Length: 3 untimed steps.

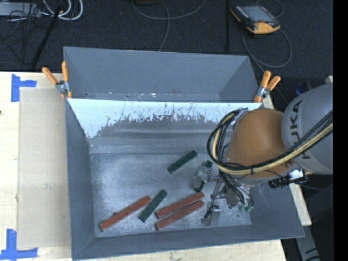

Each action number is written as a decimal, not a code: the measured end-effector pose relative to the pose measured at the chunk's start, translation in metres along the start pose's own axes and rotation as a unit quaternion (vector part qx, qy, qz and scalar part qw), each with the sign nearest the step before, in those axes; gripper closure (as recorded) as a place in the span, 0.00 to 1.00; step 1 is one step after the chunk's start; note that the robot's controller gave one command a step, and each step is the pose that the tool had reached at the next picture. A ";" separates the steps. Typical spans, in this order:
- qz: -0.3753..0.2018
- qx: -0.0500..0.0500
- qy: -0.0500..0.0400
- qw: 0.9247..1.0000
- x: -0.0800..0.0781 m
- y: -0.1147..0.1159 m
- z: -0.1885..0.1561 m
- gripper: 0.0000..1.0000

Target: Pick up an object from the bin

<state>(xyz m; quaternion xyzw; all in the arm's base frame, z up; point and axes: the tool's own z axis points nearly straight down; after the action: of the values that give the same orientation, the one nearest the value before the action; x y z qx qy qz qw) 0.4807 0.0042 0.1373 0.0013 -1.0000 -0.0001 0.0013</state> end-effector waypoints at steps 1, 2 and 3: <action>-0.023 0.000 -0.001 1.000 -0.003 0.032 0.070 0.00; -0.022 0.000 -0.001 1.000 -0.003 0.030 0.068 1.00; 0.023 0.000 -0.003 1.000 0.009 0.041 -0.006 1.00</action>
Offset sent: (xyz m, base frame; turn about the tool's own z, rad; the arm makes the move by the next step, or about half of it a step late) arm 0.0028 0.0299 -0.0673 -0.0404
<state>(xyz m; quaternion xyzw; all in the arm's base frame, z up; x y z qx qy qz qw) 0.4721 0.0450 0.1432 -0.0218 -0.9998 -0.0004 -0.0021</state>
